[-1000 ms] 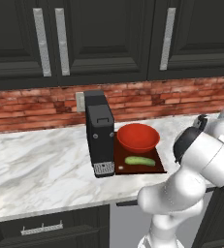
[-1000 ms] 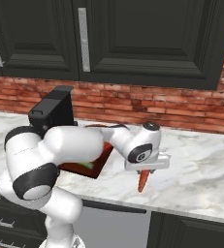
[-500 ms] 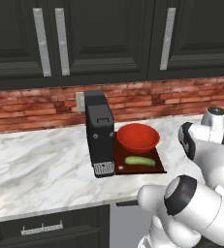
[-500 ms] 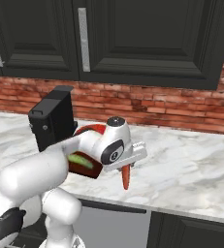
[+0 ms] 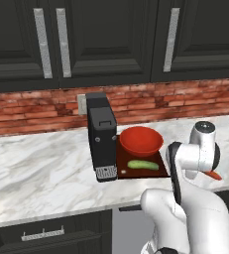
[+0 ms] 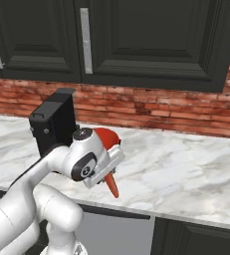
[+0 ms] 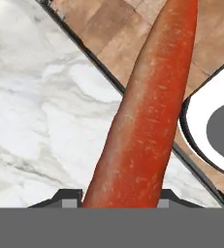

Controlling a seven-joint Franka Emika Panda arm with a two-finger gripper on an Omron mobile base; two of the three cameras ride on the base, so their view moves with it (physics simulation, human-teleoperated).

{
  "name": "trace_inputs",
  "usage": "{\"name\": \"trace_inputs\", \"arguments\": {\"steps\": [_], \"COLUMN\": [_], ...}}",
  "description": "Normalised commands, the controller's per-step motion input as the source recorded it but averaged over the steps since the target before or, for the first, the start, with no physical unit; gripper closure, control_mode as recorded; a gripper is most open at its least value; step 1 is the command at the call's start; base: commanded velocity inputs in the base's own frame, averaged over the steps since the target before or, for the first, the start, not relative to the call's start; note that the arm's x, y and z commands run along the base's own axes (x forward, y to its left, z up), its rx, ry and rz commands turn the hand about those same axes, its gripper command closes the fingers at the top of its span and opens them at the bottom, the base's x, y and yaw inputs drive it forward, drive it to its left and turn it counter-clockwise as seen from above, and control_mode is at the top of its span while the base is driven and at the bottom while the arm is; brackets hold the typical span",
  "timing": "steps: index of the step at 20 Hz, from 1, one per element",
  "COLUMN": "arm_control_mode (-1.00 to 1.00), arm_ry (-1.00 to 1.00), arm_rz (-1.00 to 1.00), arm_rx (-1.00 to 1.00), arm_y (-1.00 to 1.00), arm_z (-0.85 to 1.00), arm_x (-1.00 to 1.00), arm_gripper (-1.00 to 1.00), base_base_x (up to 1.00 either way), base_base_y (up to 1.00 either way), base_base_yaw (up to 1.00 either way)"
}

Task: Place the two vegetables and bowl onto the tray for setting up a vegetable dip station.

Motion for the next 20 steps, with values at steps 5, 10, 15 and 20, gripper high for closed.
{"name": "trace_inputs", "arguments": {"steps": [5,10,15,20], "arm_control_mode": [-1.00,-1.00,-1.00,-1.00], "arm_ry": [-0.01,0.00,-0.05,-0.06], "arm_rz": [0.40,0.38,0.05,-0.05], "arm_rx": [-0.16,-0.16,-0.02,0.00], "arm_y": [0.37,0.42,0.40,0.63], "arm_z": [0.39,0.34,0.03,0.00], "arm_x": [-0.08,-0.05,0.03,0.00], "arm_gripper": [1.00,1.00,1.00,1.00], "base_base_x": [0.00,0.00,0.00,0.00], "base_base_y": [0.00,0.00,0.00,0.00], "base_base_yaw": [0.00,0.00,0.00,0.00]}}
